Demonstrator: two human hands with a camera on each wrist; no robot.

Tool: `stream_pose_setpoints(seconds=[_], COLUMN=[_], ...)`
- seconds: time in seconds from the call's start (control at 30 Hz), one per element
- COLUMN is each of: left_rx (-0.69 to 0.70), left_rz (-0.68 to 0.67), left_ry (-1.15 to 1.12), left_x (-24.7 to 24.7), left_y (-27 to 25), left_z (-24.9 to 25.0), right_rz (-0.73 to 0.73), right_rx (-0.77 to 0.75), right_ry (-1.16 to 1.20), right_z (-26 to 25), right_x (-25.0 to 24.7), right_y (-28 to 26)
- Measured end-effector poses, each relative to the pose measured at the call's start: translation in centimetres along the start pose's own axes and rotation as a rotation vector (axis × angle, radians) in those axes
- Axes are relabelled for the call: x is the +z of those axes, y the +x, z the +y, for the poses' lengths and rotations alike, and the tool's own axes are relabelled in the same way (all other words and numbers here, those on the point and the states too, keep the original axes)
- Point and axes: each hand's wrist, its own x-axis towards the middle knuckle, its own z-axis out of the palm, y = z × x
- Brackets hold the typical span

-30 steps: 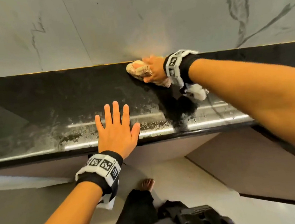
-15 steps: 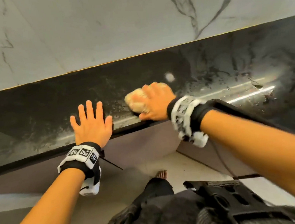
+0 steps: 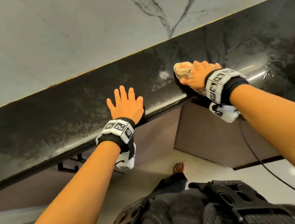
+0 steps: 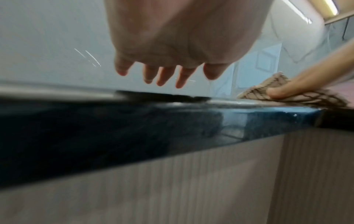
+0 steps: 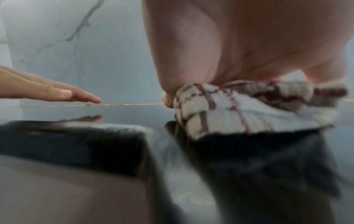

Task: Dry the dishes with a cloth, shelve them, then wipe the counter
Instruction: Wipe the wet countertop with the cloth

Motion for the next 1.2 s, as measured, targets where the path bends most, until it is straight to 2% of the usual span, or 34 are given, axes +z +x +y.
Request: stream_pose_setpoints(seconds=[0.13,0.2,0.27,0.33,0.5,0.57,0.7,0.77,0.83,0.9,0.97,1.07,1.13,1.2], left_rx=[-0.187,-0.231,-0.247,-0.267,-0.293,-0.304,-0.308,-0.316,-0.331,-0.345,-0.354,-0.361,-0.367,-0.354], left_rz=[-0.093,-0.126,-0.169,-0.193,-0.179,-0.178,-0.178,-0.178,-0.184,-0.180,-0.183,-0.187,-0.188,-0.209], left_ry=[-0.019,-0.048,-0.066,-0.072,-0.067,-0.066,-0.057,-0.058,-0.070,-0.075,-0.066,-0.035,-0.004,0.032], left_x=[-1.3,-1.8,-2.2,-2.0,-1.2,-1.1,-1.3,-1.4,-1.4,-1.4,-1.5,-1.8,-1.9,-1.9], left_y=[3.1,4.8,6.0,6.7,7.2,7.4,7.5,7.5,7.5,7.7,7.9,8.1,8.2,7.9], left_z=[2.7,2.9,2.6,2.5,2.3,2.1,2.2,2.3,2.6,2.8,3.2,3.6,4.1,5.0], right_rz=[0.077,-0.019,-0.096,-0.095,-0.166,-0.159,-0.083,-0.069,-0.072,-0.072,-0.057,-0.049,-0.081,-0.061], right_rx=[-0.217,-0.325,-0.417,-0.517,-0.716,-0.687,-0.614,-0.466,-0.253,-0.190,-0.317,-0.687,-0.878,-1.035], right_ry=[-0.066,-0.187,-0.245,-0.317,-0.458,-0.425,-0.312,-0.225,-0.192,-0.205,-0.265,-0.355,-0.496,-0.556], right_z=[-6.3,-8.8,-9.1,-8.6,-6.1,-4.6,1.6,4.4,5.2,4.0,1.7,-1.6,-1.6,1.1], right_x=[-0.3,0.9,0.9,-0.8,-2.3,-2.1,-4.0,-4.7,-4.6,-4.2,-3.6,-2.0,-0.9,-0.3], right_y=[2.4,5.5,8.8,11.6,18.3,19.2,19.9,20.5,19.9,17.7,14.5,9.0,6.1,4.6])
